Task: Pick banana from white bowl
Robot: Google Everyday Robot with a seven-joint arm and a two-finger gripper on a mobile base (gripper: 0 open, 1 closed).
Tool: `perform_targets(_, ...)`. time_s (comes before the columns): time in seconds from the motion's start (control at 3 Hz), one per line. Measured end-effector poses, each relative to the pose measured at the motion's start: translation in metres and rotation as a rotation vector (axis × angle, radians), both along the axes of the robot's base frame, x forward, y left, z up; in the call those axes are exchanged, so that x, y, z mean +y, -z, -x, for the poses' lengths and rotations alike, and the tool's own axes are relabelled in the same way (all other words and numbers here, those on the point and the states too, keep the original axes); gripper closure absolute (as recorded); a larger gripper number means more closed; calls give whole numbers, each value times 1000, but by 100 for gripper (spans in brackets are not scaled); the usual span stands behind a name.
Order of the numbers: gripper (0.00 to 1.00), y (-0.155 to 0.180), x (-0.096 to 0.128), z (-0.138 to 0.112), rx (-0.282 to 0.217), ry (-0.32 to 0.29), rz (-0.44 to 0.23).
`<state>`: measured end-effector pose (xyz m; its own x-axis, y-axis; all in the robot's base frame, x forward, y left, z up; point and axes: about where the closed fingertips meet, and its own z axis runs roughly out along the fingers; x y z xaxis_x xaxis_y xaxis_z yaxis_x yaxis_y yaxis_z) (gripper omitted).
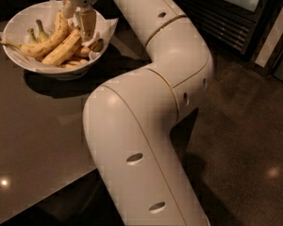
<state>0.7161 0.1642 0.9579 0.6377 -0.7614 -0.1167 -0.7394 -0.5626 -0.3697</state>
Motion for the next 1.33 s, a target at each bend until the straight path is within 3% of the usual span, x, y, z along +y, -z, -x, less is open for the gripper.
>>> perform_targets(1.33,46,22,7,4,66,-1,10)
